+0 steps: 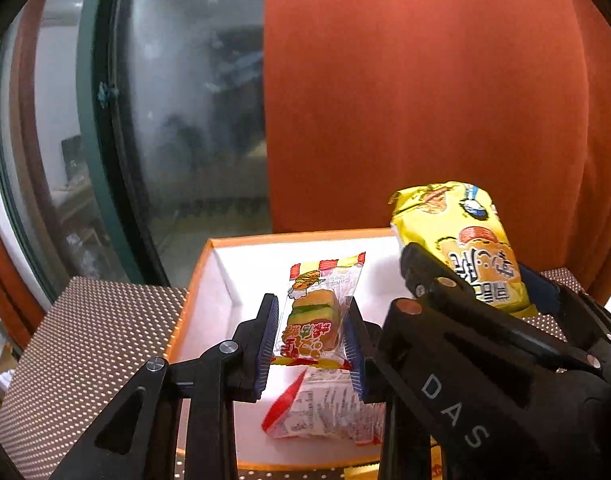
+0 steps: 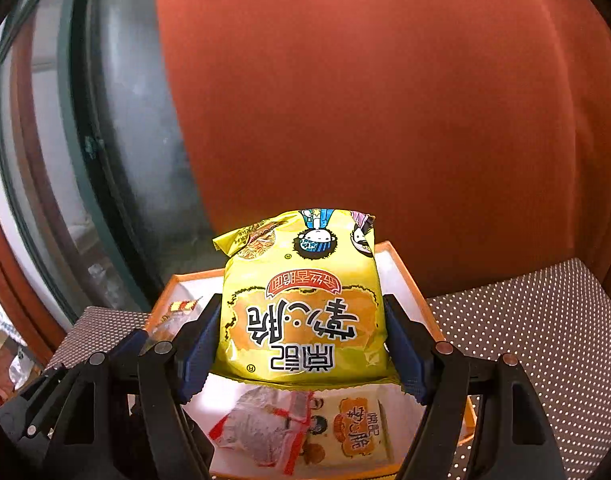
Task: Organize snacks
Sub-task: 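Lift both held packets and carry them over the orange box, then open both tools to drop the chip bag and candy packet into the box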
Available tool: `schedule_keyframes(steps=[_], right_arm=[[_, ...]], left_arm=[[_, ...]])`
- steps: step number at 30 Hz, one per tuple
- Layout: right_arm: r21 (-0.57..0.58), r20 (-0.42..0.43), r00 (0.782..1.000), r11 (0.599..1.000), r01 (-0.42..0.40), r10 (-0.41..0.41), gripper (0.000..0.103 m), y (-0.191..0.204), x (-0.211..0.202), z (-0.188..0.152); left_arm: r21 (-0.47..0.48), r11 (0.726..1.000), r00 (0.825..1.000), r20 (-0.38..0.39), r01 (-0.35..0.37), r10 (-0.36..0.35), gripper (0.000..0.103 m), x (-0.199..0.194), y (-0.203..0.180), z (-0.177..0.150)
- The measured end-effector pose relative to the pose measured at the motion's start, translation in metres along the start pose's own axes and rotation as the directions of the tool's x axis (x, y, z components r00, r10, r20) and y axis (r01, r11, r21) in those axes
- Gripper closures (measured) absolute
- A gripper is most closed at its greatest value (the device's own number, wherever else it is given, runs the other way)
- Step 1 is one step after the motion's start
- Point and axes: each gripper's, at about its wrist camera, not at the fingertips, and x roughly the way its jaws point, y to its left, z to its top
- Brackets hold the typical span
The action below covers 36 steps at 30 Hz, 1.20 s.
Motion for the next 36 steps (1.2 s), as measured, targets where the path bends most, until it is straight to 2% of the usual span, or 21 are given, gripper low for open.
schedule_keyframes(steps=[5,8,11,15,19,24,29,33,36], right_arm=[[-0.001,-0.046,0.997,0.998,0.065,-0.065,0.025,-0.006,0.03,-0.005],[-0.002,-0.083,0.991,0.995,0.102,-0.102,0.025,-0.007,0.048,-0.007],[-0.006,-0.117,0.984,0.991,0.133,-0.133,0.025,-0.007,0.061,-0.01],[0.001,-0.14,0.982,0.992,0.127,-0.126,0.026,-0.007,0.073,-0.012],[-0.019,-0.148,0.984,0.995,0.095,-0.097,0.026,0.01,0.08,-0.015],[-0.034,-0.169,0.983,0.997,0.067,-0.071,0.025,0.017,0.081,-0.024],[0.022,-0.198,0.98,1.0,-0.017,0.021,0.024,0.015,0.088,-0.03],[0.036,-0.211,0.977,0.999,-0.005,0.013,0.022,0.014,0.086,-0.033],[0.029,-0.228,0.974,1.0,0.003,0.004,0.016,0.017,0.08,-0.033]], left_arm=[[0.004,1.0,0.998,-0.054,-0.015,0.015,0.071,0.029,-0.007,-0.008],[-0.003,1.0,0.993,-0.118,-0.02,0.02,0.069,0.047,-0.008,-0.012],[-0.011,1.0,0.988,-0.153,-0.029,0.027,0.064,0.055,-0.004,-0.015],[-0.025,0.999,0.983,-0.181,-0.022,0.018,0.036,0.061,0.009,-0.018],[-0.033,0.999,0.981,-0.192,-0.023,0.017,0.03,0.055,0.013,-0.024],[-0.042,0.999,0.975,-0.223,-0.022,0.012,0.028,0.053,0.025,-0.03],[-0.039,0.999,0.975,-0.223,-0.017,0.008,0.028,0.052,0.028,-0.031],[-0.042,0.999,0.975,-0.222,-0.013,0.003,0.028,0.05,0.027,-0.03],[-0.047,0.999,0.976,-0.217,-0.01,0.0,0.024,0.049,0.029,-0.029]])
